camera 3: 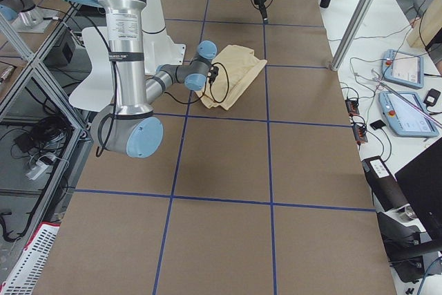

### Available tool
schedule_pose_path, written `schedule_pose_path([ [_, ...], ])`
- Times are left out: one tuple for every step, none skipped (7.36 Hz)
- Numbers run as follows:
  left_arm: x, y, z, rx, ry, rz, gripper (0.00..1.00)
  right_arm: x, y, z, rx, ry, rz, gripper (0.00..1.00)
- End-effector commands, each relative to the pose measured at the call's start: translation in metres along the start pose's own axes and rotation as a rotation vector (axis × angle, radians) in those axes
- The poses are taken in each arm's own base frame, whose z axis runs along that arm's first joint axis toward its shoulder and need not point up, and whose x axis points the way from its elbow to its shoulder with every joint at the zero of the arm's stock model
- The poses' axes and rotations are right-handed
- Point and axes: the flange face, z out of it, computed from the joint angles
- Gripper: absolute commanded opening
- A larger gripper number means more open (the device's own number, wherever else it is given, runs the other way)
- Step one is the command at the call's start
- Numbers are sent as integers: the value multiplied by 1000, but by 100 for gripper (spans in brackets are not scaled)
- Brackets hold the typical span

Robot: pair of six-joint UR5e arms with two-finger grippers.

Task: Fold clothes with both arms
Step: 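Drag the folded shirt toward the robot with the right gripper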

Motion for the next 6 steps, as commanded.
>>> schedule_pose_path([
  [1,0,-1,1,4,1,99,13,30,28,-68,57,59,0],
  [9,8,-2,-10,18,8,99,10,24,22,-54,44,63,85],
  [24,25,-5,-31,46,22,99,3,5,-5,-5,-8,72,100],
  [34,59,-6,-77,69,-38,99,-13,-15,-34,50,-68,71,100],
  [62,101,-11,-131,111,-95,99,-29,-39,-69,134,-132,50,100],
  [91,146,-21,-200,153,-176,99,-39,-57,-102,214,-180,22,100],
])
